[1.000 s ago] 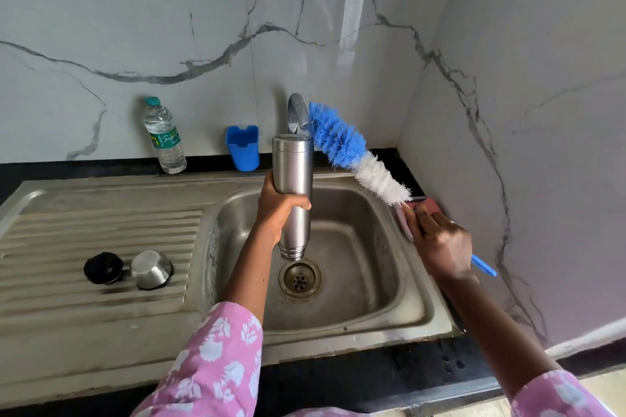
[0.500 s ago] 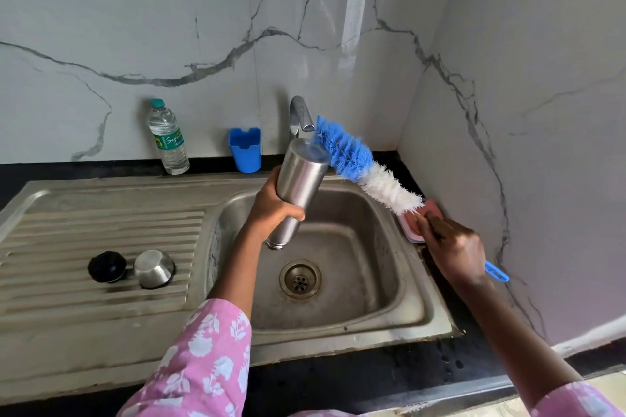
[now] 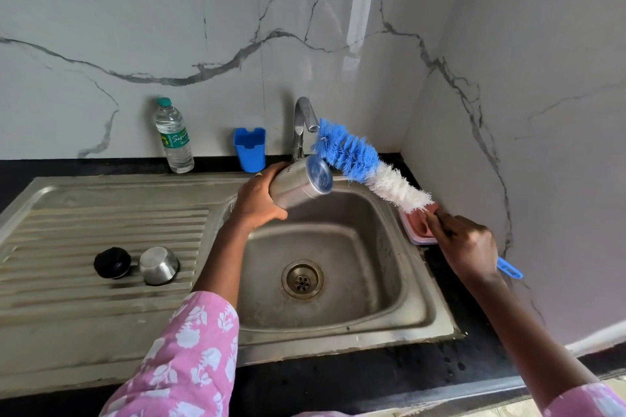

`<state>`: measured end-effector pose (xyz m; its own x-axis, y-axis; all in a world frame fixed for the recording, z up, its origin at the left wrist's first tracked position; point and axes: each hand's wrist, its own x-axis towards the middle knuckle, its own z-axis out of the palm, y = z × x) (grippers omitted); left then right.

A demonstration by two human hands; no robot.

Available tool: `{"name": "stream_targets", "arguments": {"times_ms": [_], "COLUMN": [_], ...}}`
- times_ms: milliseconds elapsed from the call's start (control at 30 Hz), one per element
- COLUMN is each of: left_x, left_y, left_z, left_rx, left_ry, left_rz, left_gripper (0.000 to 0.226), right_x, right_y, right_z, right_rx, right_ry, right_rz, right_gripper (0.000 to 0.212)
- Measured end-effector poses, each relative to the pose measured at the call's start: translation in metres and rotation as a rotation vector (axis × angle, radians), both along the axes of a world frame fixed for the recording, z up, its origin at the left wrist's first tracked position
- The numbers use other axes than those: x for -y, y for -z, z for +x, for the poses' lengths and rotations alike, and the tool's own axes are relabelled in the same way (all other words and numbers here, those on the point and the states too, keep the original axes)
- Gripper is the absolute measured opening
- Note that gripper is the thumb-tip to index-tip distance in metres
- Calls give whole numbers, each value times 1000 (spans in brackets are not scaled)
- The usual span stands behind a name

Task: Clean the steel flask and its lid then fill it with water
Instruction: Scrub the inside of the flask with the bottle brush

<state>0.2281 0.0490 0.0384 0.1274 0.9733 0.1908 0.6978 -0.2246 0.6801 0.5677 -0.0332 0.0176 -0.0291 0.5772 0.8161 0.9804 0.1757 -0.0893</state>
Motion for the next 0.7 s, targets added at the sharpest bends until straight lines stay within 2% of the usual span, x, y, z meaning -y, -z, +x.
{"name": "stream_targets", "arguments": {"times_ms": [133,333,467,600,700], "left_x": [-2,0,1,3,2], "left_y": [4,7,14,13,10], "left_z": [-2,-5,-4,-8,-9], "left_rx": [-7,-4,50,177,126], "left_ry": [-51,-97,-114,-178,-152], "left_rz": [-25,-58,-107,-146,-130], "left_gripper": [95,95,96,98,99], "right_x": [-3,0,-4,-5,-7], "right_y": [-5,-12,-20,-21,-23], "right_z": [-7,-1,1,4,-5], "right_rx": [115,289,317,303,308], "right_ry": [-24,-36,-29,-63,-68], "right_rz": [77,126,130,144,169], "right_gripper": [56,42,31,35,37]}}
